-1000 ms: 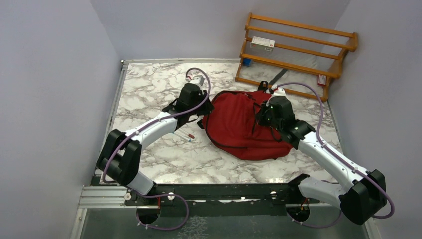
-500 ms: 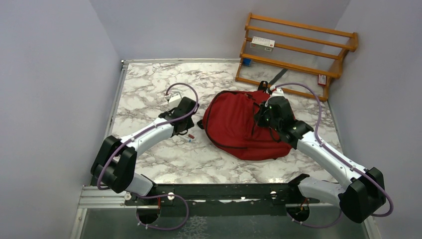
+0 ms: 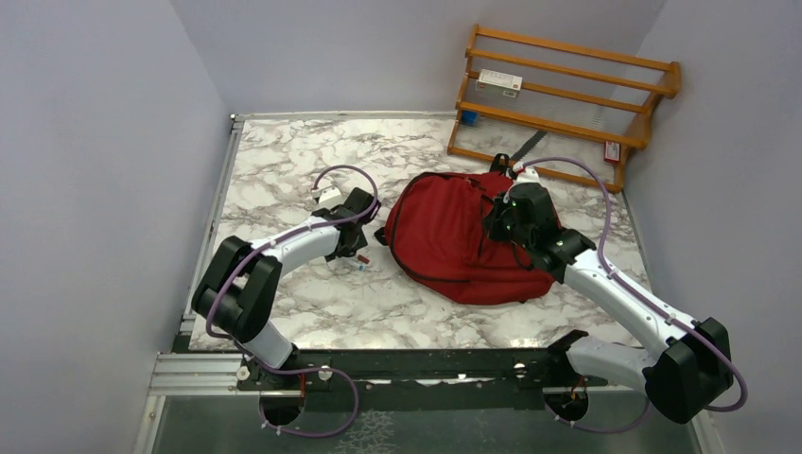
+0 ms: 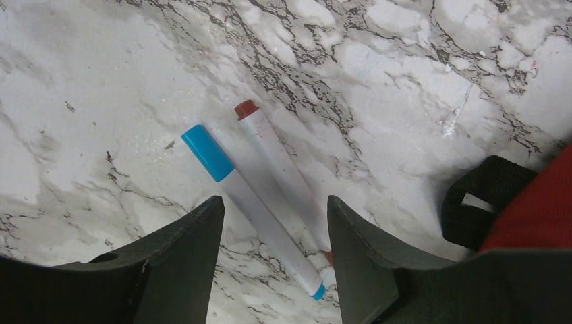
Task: Pack the student bag
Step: Pick up the stationery from the center of the board.
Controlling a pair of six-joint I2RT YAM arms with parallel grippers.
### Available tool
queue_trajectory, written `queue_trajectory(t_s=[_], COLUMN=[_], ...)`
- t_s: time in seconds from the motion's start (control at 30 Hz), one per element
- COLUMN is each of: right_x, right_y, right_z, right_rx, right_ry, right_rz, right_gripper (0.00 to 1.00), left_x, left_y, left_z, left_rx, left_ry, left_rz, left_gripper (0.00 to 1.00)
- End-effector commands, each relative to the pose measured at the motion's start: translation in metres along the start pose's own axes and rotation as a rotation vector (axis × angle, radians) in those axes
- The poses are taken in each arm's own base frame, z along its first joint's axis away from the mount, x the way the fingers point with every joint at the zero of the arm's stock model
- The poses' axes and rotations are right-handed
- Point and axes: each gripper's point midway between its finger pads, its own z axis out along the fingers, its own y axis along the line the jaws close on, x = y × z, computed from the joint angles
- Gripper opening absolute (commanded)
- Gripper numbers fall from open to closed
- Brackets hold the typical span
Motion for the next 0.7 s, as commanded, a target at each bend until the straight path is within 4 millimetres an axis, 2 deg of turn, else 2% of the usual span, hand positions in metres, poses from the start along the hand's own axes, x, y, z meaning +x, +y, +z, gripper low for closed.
queue_trajectory(t_s=[0.0,0.67], right_x=[-0.001,-0.002], right_y=[0.008,0.008], right_z=[-0.001,0.000], right_rx=[-0.035,-0.030], right_ry=[-0.011,-0.010], right_rz=[0.010,0.005], right_gripper=[0.01,0.01], left_x=[-0.015,-0.015], left_y=[-0.010,-0.024], left_z=[0.001,0.012], left_rx=[0.010,0.037], left_ry=[-0.028,-0.005], left_rz=[-0.028,-0.029], left_gripper=[0.59,0.55])
